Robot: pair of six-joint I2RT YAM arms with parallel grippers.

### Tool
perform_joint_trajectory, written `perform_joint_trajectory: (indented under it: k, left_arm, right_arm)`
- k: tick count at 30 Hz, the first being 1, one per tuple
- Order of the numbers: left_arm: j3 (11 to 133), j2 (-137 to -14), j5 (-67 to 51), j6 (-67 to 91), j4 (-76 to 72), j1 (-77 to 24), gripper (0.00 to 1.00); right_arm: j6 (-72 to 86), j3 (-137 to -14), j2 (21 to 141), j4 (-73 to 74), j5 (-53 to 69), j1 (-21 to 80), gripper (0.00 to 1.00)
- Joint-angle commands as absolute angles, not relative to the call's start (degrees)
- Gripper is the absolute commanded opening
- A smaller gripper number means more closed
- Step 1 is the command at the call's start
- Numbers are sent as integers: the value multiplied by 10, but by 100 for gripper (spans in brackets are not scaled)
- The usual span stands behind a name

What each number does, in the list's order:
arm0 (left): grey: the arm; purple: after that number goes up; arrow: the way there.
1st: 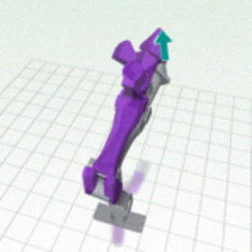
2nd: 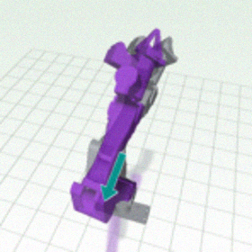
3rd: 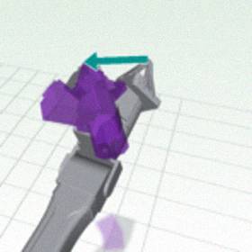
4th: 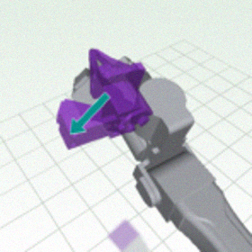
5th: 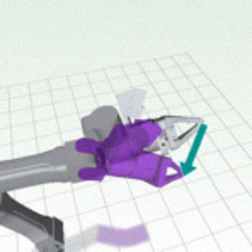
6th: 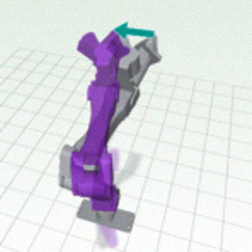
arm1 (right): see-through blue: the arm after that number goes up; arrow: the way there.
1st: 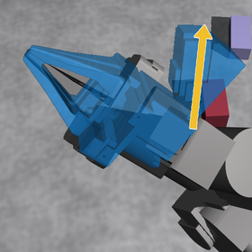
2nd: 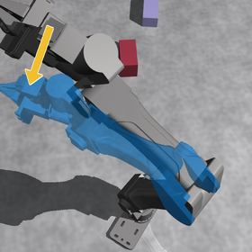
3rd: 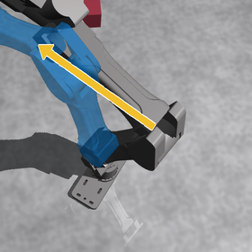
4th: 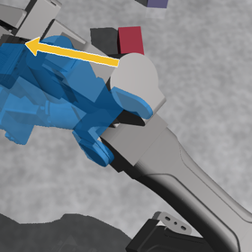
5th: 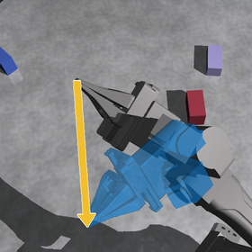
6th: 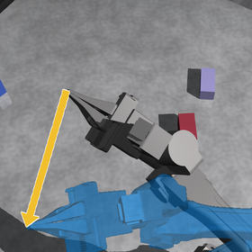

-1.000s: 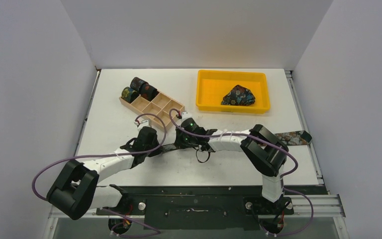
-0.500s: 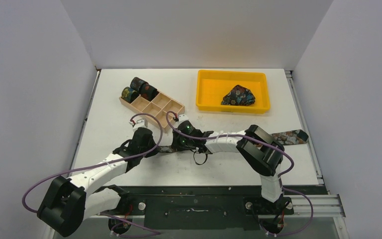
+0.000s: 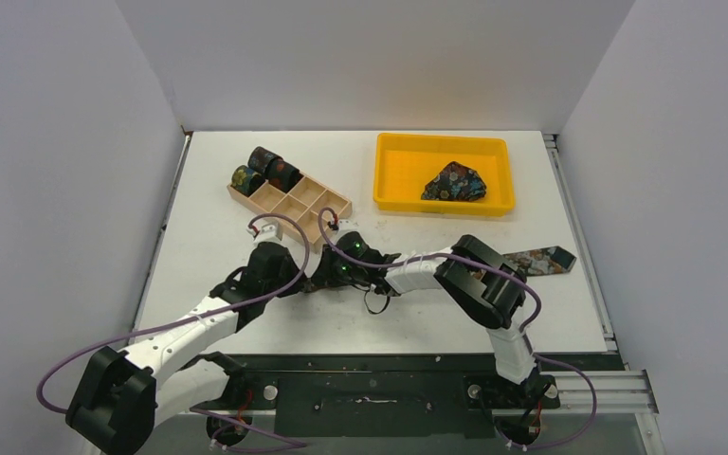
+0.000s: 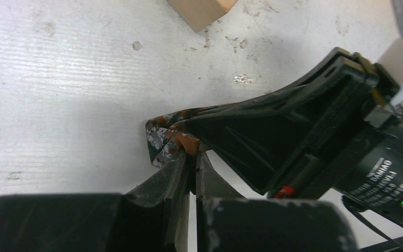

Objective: Roll the ties
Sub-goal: Roll the tie at the center of the board.

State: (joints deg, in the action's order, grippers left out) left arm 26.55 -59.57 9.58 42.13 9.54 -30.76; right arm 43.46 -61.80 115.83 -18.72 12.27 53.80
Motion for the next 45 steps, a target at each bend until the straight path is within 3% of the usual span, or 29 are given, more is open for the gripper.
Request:
perform_joint_trajectory:
  k: [1,16,36,45]
  left_arm:
    - [274,-583,62,416,30,-317,0]
    - [257,-637,60,422,-58,-338,0]
    - [271,-600,132,393,-1,-339,0]
    - [279,-598,138,392,24,-342,0]
  right_arm:
    - [467,-600,1200,-195,145,549,5]
    - [496,-546,1183,-264,116,539,5]
    - [486,-547,1077,-206,112,495,5]
    - [496,-561,1095,-228,151,524,5]
